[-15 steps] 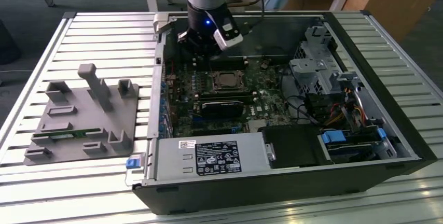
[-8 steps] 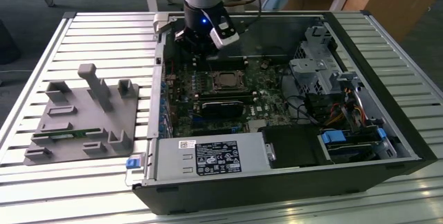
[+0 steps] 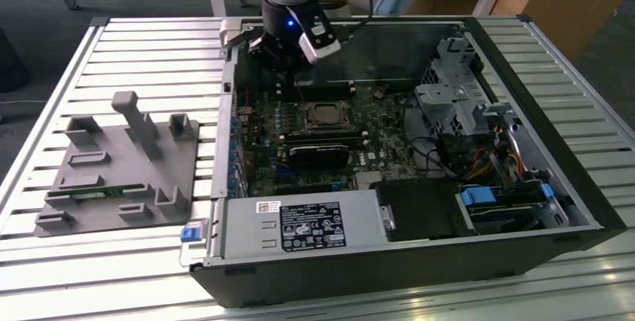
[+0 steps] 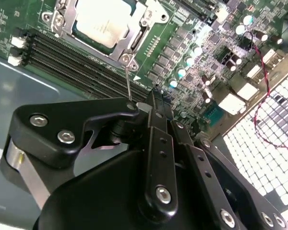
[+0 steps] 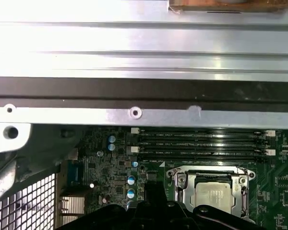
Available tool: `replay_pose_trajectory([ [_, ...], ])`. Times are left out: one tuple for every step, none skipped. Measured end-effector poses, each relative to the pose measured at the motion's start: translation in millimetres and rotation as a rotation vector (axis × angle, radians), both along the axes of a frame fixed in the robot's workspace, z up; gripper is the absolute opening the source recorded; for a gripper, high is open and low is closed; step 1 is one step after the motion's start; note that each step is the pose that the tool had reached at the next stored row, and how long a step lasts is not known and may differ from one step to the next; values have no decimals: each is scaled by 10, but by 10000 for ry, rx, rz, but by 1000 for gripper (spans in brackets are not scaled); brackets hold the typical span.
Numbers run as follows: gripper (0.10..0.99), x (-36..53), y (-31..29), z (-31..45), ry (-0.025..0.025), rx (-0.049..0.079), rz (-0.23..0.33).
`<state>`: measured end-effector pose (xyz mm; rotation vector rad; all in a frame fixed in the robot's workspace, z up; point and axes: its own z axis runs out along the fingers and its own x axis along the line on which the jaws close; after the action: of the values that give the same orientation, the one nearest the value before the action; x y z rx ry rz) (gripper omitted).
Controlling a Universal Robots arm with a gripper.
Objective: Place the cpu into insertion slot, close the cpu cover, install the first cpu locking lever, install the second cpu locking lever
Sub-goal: 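Install the first cpu locking lever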
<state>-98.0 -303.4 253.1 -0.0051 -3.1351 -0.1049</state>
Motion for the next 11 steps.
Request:
replay_pose_trajectory([
  [106,0,7,7,-1,0,0],
  [106,0,13,11,-1,0,0],
  [106,0,18,12,-2,0,0],
  [106,0,24,12,-2,-1,0],
  [106,0,29,12,-1,-1,0],
  [106,0,38,12,-1,-1,0],
  [106,0,48,12,-1,-1,-1],
  [106,1,56,12,-1,-1,-1],
  [106,3,62,12,-2,-1,0],
  [106,6,66,12,-1,-1,1],
  [106,13,70,12,-2,-1,2],
])
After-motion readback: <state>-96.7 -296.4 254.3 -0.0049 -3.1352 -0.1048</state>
